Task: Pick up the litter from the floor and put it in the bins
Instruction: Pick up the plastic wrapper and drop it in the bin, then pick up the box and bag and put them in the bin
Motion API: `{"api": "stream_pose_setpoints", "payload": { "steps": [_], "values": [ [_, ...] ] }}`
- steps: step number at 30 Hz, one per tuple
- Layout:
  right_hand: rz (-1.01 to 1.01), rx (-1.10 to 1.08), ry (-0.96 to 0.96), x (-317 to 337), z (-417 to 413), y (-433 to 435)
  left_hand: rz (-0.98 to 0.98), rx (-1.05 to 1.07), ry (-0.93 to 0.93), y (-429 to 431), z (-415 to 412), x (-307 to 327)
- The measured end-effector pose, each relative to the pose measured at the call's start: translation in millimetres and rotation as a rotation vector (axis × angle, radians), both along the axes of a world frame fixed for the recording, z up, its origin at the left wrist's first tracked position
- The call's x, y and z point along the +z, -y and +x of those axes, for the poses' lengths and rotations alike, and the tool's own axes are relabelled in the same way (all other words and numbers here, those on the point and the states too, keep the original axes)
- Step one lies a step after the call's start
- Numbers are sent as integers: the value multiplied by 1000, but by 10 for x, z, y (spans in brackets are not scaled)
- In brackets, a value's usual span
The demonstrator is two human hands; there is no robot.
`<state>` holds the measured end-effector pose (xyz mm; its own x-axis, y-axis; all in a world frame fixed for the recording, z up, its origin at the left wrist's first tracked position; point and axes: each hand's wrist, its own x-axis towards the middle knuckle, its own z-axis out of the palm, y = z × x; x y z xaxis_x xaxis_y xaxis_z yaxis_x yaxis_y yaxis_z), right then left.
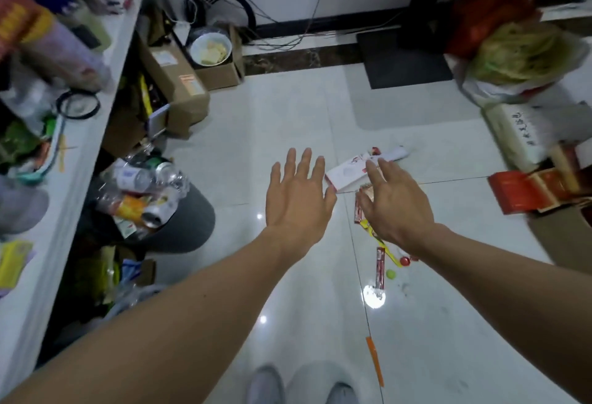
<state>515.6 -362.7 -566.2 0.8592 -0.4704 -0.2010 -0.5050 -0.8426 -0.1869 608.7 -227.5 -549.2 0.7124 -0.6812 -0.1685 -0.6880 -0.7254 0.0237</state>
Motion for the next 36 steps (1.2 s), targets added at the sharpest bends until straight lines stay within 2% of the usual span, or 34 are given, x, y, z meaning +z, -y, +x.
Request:
{"api": "stream_pose_setpoints", "payload": {
  "steps": [7, 17, 23, 29, 36],
  "values": [
    [43, -97, -102, -344, 378, 618, 44, -110, -47, 725, 572, -347],
    [50, -277, -205, -1109, 1306, 1506, 94, -242, -132, 1674, 1664, -1363],
    [137, -430, -253, -1960, 1430, 1795, 116, -233, -197, 1939, 1854, -2257],
    [127, -487, -227, -3030, 1479, 2077, 111, -210, -224, 2176, 1868, -3372],
    [89, -490, -143, -4162, 1591, 2519, 30, -220, -140, 2545, 1907, -4471]
  ]
}}
